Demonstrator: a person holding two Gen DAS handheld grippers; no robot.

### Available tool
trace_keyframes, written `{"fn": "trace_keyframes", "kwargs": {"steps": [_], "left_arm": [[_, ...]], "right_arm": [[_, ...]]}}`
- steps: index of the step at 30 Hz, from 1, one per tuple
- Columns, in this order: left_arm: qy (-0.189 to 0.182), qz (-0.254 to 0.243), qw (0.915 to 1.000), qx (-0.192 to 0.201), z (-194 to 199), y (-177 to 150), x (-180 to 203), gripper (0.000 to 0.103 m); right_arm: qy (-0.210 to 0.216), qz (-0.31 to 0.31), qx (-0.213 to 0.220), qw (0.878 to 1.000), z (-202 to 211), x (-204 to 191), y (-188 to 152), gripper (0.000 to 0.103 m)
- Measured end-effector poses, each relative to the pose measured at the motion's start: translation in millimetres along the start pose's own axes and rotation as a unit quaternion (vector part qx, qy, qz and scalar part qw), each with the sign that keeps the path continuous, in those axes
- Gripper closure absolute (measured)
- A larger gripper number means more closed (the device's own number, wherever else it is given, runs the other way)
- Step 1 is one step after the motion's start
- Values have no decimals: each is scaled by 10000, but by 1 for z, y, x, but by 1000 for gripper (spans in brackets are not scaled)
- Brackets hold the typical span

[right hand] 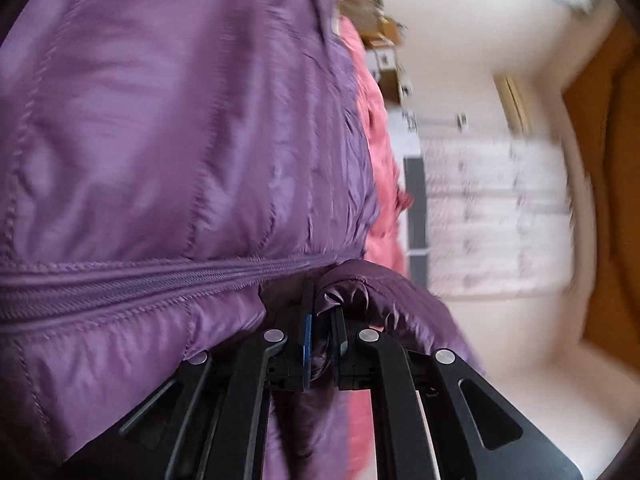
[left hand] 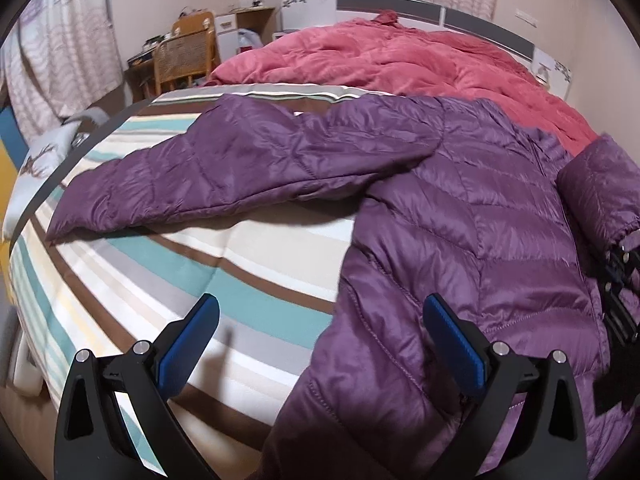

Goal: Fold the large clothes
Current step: 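Lift the sleeve with the right tool and fold it across the jacket body, then open the right tool to release the sleeve onto the jacket body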

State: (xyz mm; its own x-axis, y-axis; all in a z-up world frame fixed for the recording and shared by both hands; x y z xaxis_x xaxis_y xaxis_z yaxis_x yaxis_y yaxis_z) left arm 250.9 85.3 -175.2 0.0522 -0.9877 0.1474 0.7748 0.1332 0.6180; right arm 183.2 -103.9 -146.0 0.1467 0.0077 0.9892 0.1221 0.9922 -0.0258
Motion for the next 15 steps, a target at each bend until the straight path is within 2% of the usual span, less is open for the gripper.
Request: {"fn": "trace_keyframes", "kwargs": {"steps": [3,5,7,10,12,13,14,15], "left_arm": [[-52,79,9999,42,5,3,1,2],[-96,32,9999,116,10,6,5,2],[-220,-66,9995,227,15,12,16,2],[-483,-249,9978,368,20,23,39,2],[-654,-428,9961,411,20,29,58,2],[-737,-534,9951,394,18,32,69,2],[-807,-620,9941,366,15,35,79,2],[-861,-710,9932,341,12,39,91,2]], "right_arm": [[-244,-72,-51,9997,5,8,-3,77],[-225,-392,-133,9989,10,18,-9,58],[-129,-937,-207,9953,17,33,-20,47],[352,-1821,-445,9816,25,46,-43,47],[686,-2437,-609,9655,25,52,-59,47],[1037,-3066,-819,9426,27,57,-75,47],[1211,-3434,-966,9263,26,59,-86,47],[1406,-3988,-1194,8983,25,62,-104,47]]}}
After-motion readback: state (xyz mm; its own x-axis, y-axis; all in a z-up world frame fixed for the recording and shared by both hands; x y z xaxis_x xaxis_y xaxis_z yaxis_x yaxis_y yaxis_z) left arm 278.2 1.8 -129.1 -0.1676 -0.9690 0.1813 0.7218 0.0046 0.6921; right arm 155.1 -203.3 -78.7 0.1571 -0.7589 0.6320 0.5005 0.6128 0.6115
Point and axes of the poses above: each gripper's, at about its wrist camera, not at the fingertips, and z roughly against the way its jaws point, x to its right, y to its top, the point moved 8 cm from there along -z, roughly the way its jaws point, and after that the axes turned 10 degrees about -y, right-handed, at the moved point
